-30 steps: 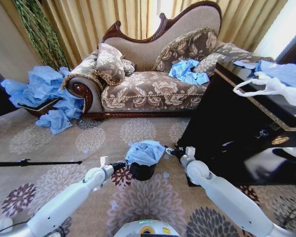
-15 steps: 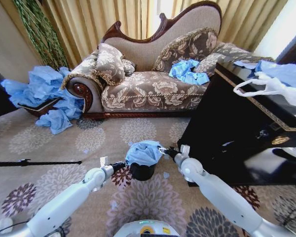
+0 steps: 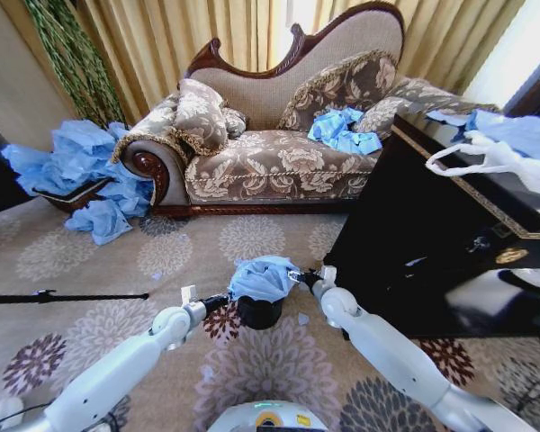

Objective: Place a garbage bag over the trash bin.

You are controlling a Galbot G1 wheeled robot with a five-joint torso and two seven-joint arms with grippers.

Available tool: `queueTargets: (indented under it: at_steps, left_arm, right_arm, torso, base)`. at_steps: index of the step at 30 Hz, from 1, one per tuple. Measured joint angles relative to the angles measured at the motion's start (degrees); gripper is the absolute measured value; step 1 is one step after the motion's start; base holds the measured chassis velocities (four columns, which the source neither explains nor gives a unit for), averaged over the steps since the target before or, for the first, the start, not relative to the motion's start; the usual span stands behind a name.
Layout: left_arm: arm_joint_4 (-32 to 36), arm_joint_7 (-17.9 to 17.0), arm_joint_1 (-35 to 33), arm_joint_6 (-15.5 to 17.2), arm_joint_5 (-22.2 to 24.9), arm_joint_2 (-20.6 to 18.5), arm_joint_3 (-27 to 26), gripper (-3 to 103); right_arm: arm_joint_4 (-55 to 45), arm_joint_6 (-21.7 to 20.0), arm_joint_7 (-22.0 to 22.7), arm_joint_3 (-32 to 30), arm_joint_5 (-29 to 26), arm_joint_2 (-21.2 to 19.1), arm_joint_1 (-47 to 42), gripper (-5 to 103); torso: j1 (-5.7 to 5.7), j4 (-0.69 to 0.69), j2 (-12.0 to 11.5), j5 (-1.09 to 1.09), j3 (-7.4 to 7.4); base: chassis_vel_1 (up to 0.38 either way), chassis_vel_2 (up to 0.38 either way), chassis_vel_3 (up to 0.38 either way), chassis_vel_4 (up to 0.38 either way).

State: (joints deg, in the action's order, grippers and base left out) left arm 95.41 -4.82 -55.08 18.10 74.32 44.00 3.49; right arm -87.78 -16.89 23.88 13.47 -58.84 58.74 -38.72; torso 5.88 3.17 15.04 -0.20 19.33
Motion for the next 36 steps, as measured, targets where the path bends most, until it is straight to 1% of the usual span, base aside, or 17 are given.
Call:
queueTargets:
  at_steps: [4, 6, 8, 11, 12, 15, 17, 19, 20, 24, 26, 29, 30, 32, 33, 36]
  left_arm:
    - [0.15, -0.05, -0.21, -0.01, -0.05, 0.10, -0.18, 0]
    - [0.29, -0.05, -0.58, -0.03, -0.12, 0.10, -0.36, 0]
    - [0.33, -0.05, -0.75, -0.05, -0.19, 0.09, -0.42, 0]
    - [0.47, -0.05, -1.15, -0.13, -0.30, 0.01, -0.61, 0]
    - [0.47, -0.05, -1.15, -0.13, -0.30, 0.01, -0.61, 0]
    - [0.47, -0.02, -1.31, -0.22, -0.37, 0.01, -0.80, 0]
    - [0.49, -0.02, -1.38, -0.24, -0.38, 0.05, -0.88, 0]
    - [0.57, 0.00, -1.67, -0.36, -0.51, 0.19, -1.11, 0]
    - [0.57, 0.00, -1.67, -0.36, -0.51, 0.19, -1.11, 0]
    - [0.69, 0.07, -2.11, -0.54, -0.59, 0.21, -1.37, 0]
    - [0.70, 0.09, -2.13, -0.57, -0.59, 0.21, -1.38, 0]
    - [0.70, 0.13, -2.15, -0.62, -0.59, 0.20, -1.40, 0]
    - [0.70, 0.13, -2.15, -0.62, -0.59, 0.20, -1.40, 0]
    - [0.70, 0.15, -2.12, -0.70, -0.56, 0.17, -1.40, 0]
    - [0.70, 0.15, -2.12, -0.70, -0.56, 0.17, -1.40, 0]
    - [0.83, 0.17, -2.10, -0.78, -0.48, 0.01, -1.45, 0]
  right_arm:
    - [1.61, 0.34, 0.00, 0.60, 0.00, 0.64, 0.97, 101]
    - [1.72, 0.02, -0.28, 0.93, -0.08, 0.76, 1.30, 92]
    - [1.91, -0.11, -0.39, 1.26, 0.08, 0.83, 1.43, 92]
    - [3.19, -0.25, -0.91, 2.79, 2.62, 1.16, 1.90, 76]
    - [3.19, -0.25, -0.91, 2.79, 2.62, 1.16, 1.90, 76]
    - [3.92, -1.46, -1.11, 3.90, 3.48, 1.38, 2.71, 59]
    - [4.22, -1.71, -1.40, 4.18, 3.49, 1.42, 3.07, 59]
    - [4.89, -1.85, -1.97, 4.51, 3.45, 1.63, 3.71, 49]
    - [4.89, -1.85, -1.97, 4.51, 3.45, 1.63, 3.71, 49]
    - [5.24, -1.82, -2.28, 5.14, 4.03, 1.48, 4.12, 27]
    - [5.38, -1.72, -2.30, 5.26, 4.40, 1.48, 4.14, 27]
    - [5.69, -0.94, -1.87, 5.17, 5.44, 1.62, 3.98, 11]
    - [5.69, -0.94, -1.87, 5.17, 5.44, 1.62, 3.98, 11]
    - [4.26, -0.58, -1.03, 4.36, 5.42, 1.18, 3.24, 2]
    - [4.26, -0.58, -1.03, 4.36, 5.42, 1.18, 3.24, 2]
    - [1.24, -0.58, -0.14, 3.24, 4.93, -0.48, 2.00, 0]
  torso:
    - [0.00, -0.01, 0.00, 0.00, 0.00]
    - [0.00, 0.01, 0.00, -0.01, 0.00]
    - [-0.01, 0.00, 0.00, 0.00, 0.00]
    - [-0.01, 0.00, 0.00, 0.00, 0.00]
    - [-0.01, 0.00, 0.00, 0.00, 0.00]
    - [-0.01, 0.00, 0.00, 0.00, 0.00]
    - [-0.01, 0.00, 0.00, -0.01, 0.00]
    - [0.00, 0.00, 0.00, 0.00, 0.00]
    - [0.00, 0.00, 0.00, 0.00, 0.00]
    - [-0.01, 0.00, 0.00, 0.00, 0.00]
    - [0.00, 0.00, 0.00, 0.00, 0.00]
    - [-0.01, -0.01, 0.00, 0.00, 0.00]
    - [-0.01, -0.01, 0.00, 0.00, 0.00]
    - [0.00, 0.00, 0.00, 0.01, 0.00]
    - [0.00, 0.00, 0.00, 0.01, 0.00]
    - [0.00, 0.00, 0.00, 0.00, 0.00]
  base:
    - [0.000, 0.000, 0.000, 0.000]
    - [0.000, 0.000, 0.000, 0.000]
    - [0.000, 0.000, 0.000, 0.000]
    - [0.000, 0.000, 0.000, 0.000]
    - [0.000, 0.000, 0.000, 0.000]
    - [0.000, 0.000, 0.000, 0.000]
    - [0.000, 0.000, 0.000, 0.000]
    - [0.000, 0.000, 0.000, 0.000]
    - [0.000, 0.000, 0.000, 0.000]
    - [0.000, 0.000, 0.000, 0.000]
    - [0.000, 0.000, 0.000, 0.000]
    - [0.000, 0.000, 0.000, 0.000]
    - [0.000, 0.000, 0.000, 0.000]
    - [0.000, 0.000, 0.000, 0.000]
    - [0.000, 0.000, 0.000, 0.000]
    - [0.000, 0.000, 0.000, 0.000]
